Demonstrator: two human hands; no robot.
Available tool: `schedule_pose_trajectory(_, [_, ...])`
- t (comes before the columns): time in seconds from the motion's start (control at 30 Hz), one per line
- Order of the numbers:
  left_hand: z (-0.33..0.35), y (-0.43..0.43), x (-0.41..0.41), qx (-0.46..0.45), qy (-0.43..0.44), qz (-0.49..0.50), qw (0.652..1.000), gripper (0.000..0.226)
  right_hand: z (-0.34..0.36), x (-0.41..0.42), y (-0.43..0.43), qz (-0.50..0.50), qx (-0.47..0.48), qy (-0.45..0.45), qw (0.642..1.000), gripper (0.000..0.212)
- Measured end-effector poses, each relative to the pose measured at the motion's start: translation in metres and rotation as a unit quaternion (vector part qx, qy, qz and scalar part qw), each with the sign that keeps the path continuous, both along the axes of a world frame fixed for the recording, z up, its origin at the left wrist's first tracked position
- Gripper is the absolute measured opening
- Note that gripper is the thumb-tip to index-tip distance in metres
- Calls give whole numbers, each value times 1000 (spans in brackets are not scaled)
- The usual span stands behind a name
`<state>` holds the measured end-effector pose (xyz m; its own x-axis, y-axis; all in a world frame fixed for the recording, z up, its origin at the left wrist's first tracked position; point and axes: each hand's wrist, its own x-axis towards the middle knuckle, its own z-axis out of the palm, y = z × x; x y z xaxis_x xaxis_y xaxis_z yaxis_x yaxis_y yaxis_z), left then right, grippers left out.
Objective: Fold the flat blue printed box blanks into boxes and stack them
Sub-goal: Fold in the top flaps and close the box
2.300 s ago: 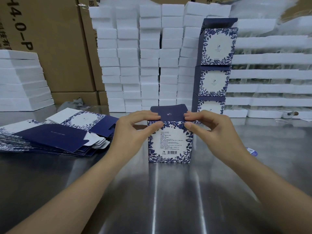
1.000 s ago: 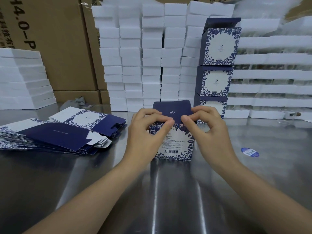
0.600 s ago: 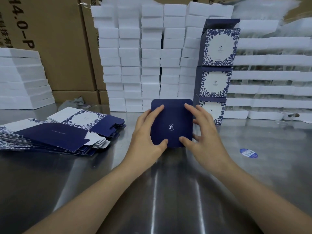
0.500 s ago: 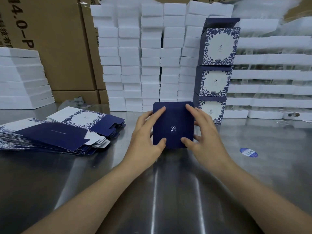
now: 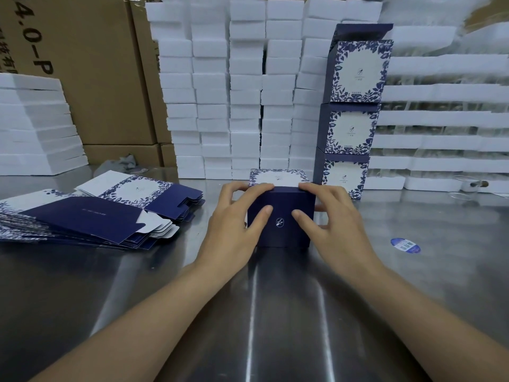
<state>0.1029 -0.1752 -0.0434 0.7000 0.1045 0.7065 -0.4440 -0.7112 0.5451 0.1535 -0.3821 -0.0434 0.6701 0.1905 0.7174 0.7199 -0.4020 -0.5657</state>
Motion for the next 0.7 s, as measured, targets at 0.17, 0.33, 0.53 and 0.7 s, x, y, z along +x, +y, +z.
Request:
schedule_pose_trajectory(0.17, [5, -5, 1, 8, -28, 24, 999, 22, 6, -2, 2, -33, -13, -25, 999, 30])
schedule_pose_trajectory(0.33, [14, -10, -3, 54, -51, 19, 997, 19, 14, -6, 2, -5, -51, -43, 998, 24])
schedule_pose_trajectory(0.53, [19, -6, -5, 13, -38, -40, 998, 5, 18, -9, -2, 38, -61, -26, 997, 17])
schedule_pose_trajectory(0.7, [16, -6, -3, 5, -9, -51, 999, 7, 17, -9, -1, 48, -89, -6, 995, 5])
